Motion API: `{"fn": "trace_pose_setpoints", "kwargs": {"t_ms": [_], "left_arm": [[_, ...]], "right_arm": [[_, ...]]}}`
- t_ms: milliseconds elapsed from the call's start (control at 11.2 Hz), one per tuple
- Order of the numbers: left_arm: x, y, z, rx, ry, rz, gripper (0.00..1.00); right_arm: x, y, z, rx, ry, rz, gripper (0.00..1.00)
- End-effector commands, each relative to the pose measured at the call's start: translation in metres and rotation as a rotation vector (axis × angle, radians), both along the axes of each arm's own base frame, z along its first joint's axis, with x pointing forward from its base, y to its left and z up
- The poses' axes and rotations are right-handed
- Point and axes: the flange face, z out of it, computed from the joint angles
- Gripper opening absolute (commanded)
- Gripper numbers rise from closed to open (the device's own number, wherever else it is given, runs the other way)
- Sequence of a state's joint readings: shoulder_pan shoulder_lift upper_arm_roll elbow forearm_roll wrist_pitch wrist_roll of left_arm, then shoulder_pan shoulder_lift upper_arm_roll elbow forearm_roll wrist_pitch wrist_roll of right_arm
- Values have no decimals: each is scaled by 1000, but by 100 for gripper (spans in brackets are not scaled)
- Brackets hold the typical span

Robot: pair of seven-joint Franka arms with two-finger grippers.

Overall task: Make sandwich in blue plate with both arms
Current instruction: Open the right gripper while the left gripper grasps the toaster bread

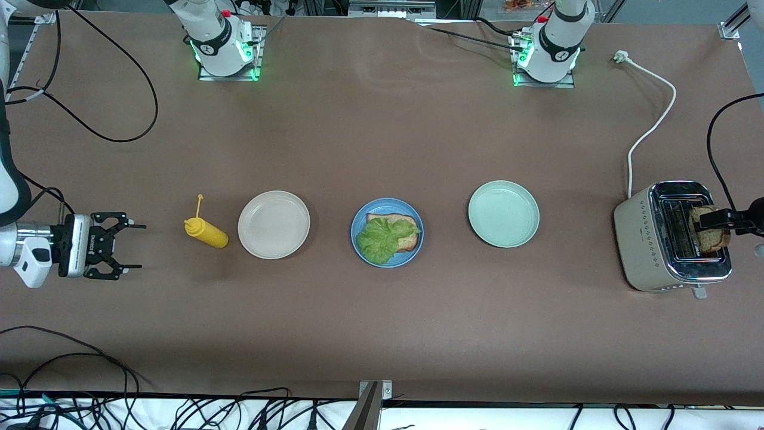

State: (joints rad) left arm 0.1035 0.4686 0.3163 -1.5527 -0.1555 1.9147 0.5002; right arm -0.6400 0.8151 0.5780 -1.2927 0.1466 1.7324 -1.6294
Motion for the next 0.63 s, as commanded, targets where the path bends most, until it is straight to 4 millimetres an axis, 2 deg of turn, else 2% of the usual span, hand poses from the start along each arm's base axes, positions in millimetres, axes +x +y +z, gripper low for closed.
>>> {"fn": "trace_pose_setpoints", "kwargs": {"t_ms": [0,90,179,358,537], "left_arm": [[-5,3,-9,-18,7,-14,60],[-8,7,-9,-20,20,-9,43],[-15,16,-6,-21,37,8,31],[-18,18,-3,-22,44,13,8],[-19,21,-2,-20,43,17,6]], "right_arm": [[-7,17,53,-117,71,-88,100],[-8,23,70,-147,83,-131,100],[-10,32,86,-171,104,-170,100],[-13,54,113,-226,146,-249,100],[-16,73,134,-282,198,-344,100]]}}
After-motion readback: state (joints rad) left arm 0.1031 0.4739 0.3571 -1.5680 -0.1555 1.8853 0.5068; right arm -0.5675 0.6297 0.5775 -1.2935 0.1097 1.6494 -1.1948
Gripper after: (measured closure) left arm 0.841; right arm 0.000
